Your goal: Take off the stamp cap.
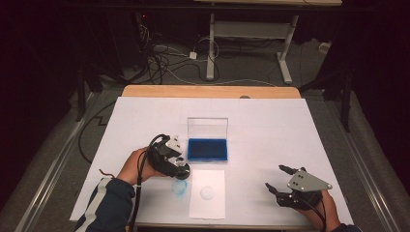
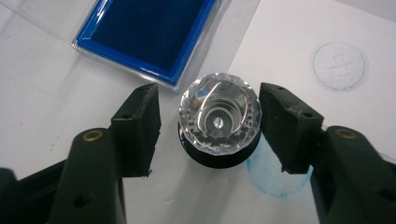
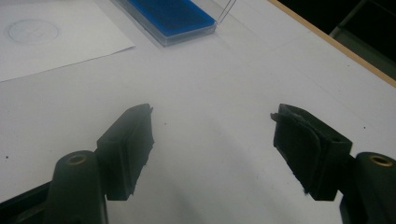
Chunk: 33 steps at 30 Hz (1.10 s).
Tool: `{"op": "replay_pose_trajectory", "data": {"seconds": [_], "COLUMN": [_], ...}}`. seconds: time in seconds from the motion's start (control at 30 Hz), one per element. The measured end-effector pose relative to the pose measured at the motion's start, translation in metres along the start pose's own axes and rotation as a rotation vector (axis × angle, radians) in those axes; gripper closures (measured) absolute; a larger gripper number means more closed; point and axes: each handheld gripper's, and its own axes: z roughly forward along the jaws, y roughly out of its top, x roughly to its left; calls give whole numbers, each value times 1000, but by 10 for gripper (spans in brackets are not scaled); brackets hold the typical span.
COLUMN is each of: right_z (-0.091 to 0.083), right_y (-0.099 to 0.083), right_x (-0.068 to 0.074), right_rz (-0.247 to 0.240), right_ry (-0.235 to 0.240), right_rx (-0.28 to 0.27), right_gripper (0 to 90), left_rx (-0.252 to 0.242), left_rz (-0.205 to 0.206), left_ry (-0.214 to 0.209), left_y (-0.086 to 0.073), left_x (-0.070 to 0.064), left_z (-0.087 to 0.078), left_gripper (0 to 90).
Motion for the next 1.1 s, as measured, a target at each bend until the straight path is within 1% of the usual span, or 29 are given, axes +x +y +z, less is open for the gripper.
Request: {"op": "replay_pose_trajectory", "data": {"seconds": [0.1, 0.13, 0.17, 0.23, 0.27, 0.33, 0.4, 0.43, 0.5, 0.57, 0.67, 0.8, 1.1], "right_z": [0, 0, 0, 0, -1, 0, 0, 0, 1, 1, 1, 1, 1], "right_y": [-1, -1, -1, -1, -1, -1, -1, -1, -2, -2, -2, -2, -2], "right_x": [-1, -1, -1, -1, -1, 0, 0, 0, 0, 0, 1, 0, 1], "right_rz": [1, 5, 6, 4, 1, 1, -7, -7, -6, -9, -12, -9, -12], "right_ry": [-3, -2, -2, -1, 1, 2, -3, -1, 2, 4, 5, 5, 7], "right_rx": [1, 0, -1, 1, 2, 5, 10, 10, 14, 15, 17, 19, 22], "right_gripper": [283, 284, 285, 287, 288, 289, 291, 292, 293, 293, 294, 297, 300], "left_rx": [12, 8, 8, 9, 6, 13, 9, 12, 13, 12, 14, 11, 21], "left_rz": [9, 7, 7, 3, 1, 11, 10, 13, 15, 16, 24, 23, 22], "left_ry": [0, -5, -10, -2, -5, 2, -8, -9, -8, -17, -18, -17, -13], "left_y": [1, 1, 1, 1, 1, 1, 1, 1, 1, 1, 1, 0, 1], "left_x": [0, 0, 1, 1, 1, 1, 1, 1, 1, 1, 0, 0, -1], "left_z": [2, 3, 3, 3, 3, 3, 3, 3, 3, 3, 4, 4, 6], "left_gripper": [387, 394, 420, 424, 434, 448, 456, 471, 471, 498, 521, 527, 530]}}
